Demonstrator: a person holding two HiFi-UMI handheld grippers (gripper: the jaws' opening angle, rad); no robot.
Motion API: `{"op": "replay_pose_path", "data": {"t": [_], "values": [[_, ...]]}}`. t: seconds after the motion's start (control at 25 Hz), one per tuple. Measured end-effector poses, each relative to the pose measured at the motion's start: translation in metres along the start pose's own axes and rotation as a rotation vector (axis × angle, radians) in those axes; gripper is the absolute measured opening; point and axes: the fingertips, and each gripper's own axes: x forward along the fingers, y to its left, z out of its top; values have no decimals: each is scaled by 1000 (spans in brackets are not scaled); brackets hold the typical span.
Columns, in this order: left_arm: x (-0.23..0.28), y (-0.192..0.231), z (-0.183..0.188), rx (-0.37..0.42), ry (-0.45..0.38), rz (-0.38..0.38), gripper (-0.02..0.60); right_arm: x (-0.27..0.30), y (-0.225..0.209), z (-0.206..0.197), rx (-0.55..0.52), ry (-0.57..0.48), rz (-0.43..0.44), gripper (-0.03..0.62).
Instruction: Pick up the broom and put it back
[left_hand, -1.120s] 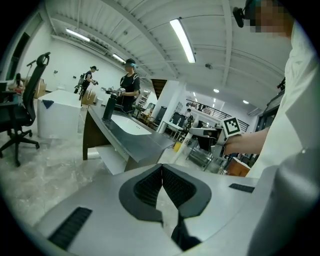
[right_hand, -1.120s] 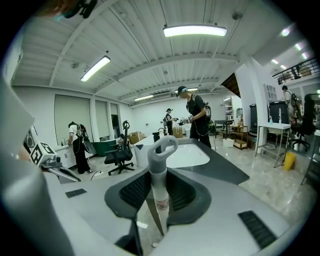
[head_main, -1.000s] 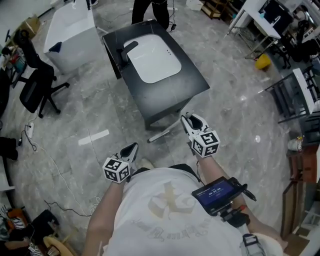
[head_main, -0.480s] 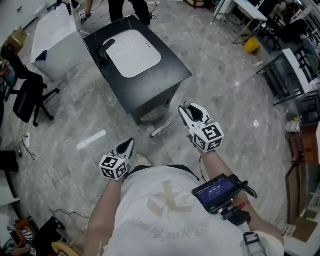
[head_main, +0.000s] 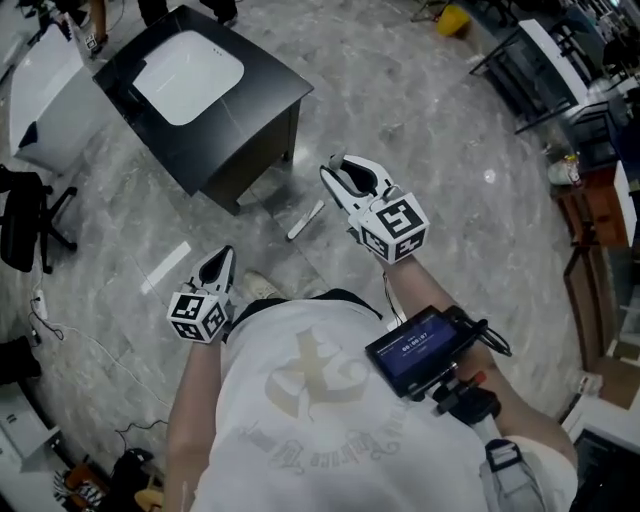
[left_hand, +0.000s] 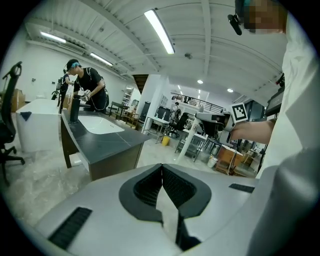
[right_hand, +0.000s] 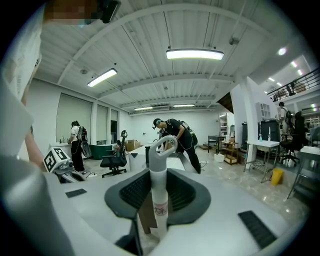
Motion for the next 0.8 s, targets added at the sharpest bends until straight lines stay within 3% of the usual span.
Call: {"op": "replay_pose_path", "data": {"t": [0.56,0.8], "values": [[16,-81,-23,47,18,-56,12,-94,-10,-18,29,-22,-24,107],[13,-97,-29,39,2,-48,12,-115,-8,-22,29,-43,-25,107]]}}
